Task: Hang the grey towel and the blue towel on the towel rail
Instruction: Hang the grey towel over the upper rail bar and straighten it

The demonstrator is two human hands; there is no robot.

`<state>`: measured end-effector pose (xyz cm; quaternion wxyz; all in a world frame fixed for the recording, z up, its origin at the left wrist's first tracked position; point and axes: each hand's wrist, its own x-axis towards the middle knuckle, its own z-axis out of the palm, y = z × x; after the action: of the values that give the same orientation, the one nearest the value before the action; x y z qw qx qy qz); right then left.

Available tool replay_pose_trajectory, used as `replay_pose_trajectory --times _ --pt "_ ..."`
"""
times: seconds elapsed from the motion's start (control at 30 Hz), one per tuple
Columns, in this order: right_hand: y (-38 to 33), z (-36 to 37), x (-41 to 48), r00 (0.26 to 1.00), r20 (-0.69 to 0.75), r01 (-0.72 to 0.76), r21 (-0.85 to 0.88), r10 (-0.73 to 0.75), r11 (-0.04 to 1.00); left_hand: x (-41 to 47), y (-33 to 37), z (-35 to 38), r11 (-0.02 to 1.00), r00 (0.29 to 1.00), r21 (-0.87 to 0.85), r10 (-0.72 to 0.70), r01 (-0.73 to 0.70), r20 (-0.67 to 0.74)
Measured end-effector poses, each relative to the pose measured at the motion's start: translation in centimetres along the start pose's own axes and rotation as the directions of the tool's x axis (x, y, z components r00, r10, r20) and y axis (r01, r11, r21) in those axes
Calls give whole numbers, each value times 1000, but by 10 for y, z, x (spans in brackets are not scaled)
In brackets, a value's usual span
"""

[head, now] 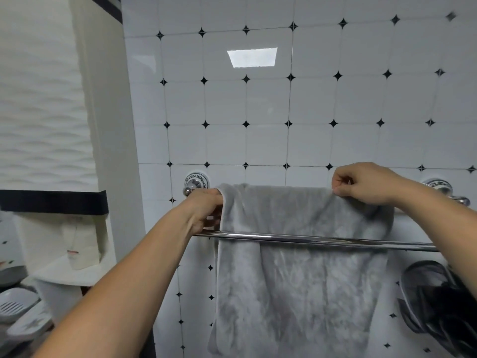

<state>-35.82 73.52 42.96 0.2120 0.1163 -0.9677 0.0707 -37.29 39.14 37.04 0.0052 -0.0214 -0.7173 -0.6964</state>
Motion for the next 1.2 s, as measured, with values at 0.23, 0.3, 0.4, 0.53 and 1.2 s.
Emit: replay_pose_trajectory --times 0.23,0.3,0.4,0.53,1.2 --pt "26 -21 -3 1000 -21 22 85 -21 996 2 2 -19 998 999 -57 35 -37 -34" --pt "36 -27 -7 998 -57 16 134 -9 991 2 1 -28 998 999 -49 48 -48 -4" --pt "41 -23 -13 997 -78 9 216 8 976 3 -1 -30 994 996 -62 84 -85 -29" --pt "34 -11 -22 985 -154 -24 346 82 938 -5 -1 -18 984 983 -25 174 -176 -56" --pt "70 -18 -57 893 -166 -428 -29 418 903 9 9 -17 970 945 57 242 -235 -222"
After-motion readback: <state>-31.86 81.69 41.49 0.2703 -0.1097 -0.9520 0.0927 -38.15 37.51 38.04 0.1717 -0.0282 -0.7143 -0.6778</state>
